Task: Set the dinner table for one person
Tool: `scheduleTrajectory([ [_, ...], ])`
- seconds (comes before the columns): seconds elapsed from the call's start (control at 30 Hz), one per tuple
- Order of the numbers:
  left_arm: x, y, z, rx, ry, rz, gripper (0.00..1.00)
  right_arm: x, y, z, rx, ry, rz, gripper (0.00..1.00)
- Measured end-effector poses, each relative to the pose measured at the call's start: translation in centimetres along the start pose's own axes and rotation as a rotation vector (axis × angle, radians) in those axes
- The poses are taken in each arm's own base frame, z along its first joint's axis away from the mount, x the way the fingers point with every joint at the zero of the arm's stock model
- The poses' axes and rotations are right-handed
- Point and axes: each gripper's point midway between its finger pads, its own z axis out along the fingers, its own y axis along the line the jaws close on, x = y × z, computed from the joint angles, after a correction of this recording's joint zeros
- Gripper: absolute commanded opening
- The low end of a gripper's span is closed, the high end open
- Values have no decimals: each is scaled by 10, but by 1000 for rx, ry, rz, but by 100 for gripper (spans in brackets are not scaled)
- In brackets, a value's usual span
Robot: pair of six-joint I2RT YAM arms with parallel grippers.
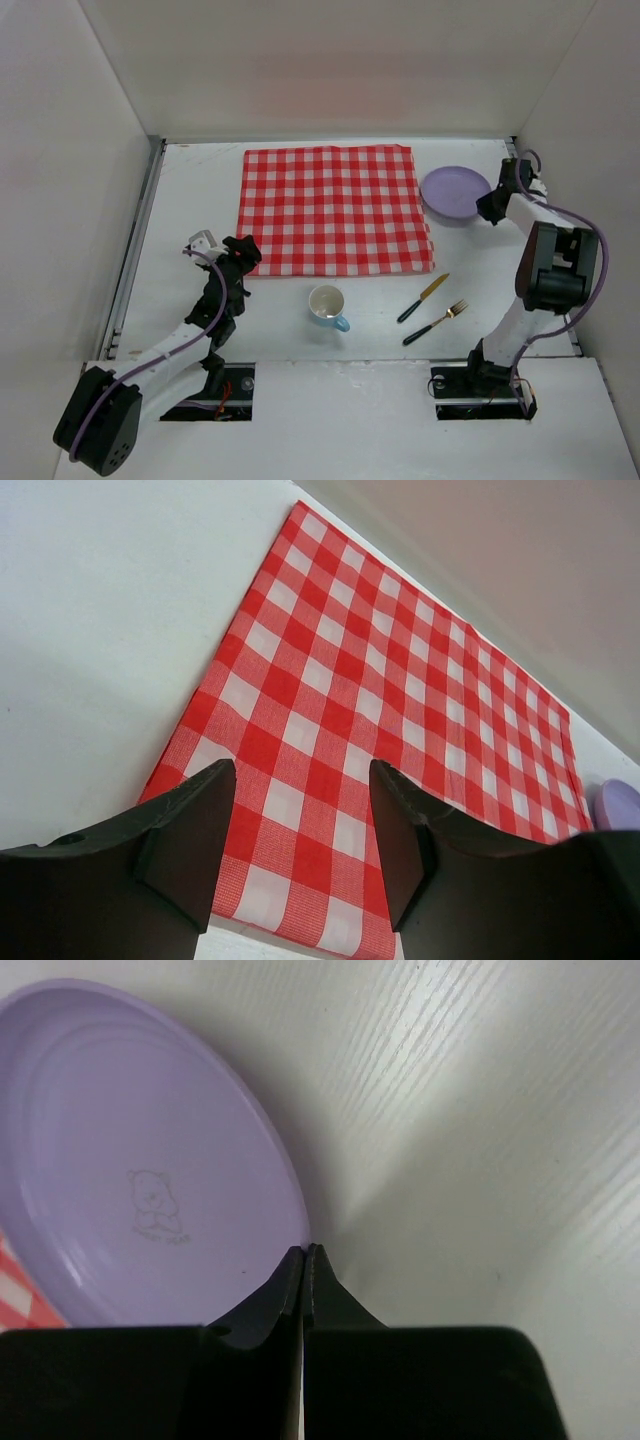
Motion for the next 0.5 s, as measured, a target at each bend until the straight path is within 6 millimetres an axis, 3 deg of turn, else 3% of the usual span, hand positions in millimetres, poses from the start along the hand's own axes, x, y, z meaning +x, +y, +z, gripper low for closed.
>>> scheduleTrajectory([
  [0.13,7,3,1,-10,20,14,54,-14,23,-38,-113,-55,-11,0],
  [0.27,13,6,2,-19,40,26,53,-13,74,-86,-289,-121,-74,0],
  [0.37,12,8,3,-26,36,22,52,26,122,-121,-438,-105,-169,1],
  [0.5,11,11,4,-35,34,15,50,124,171,-148,-595,21,-324,1],
])
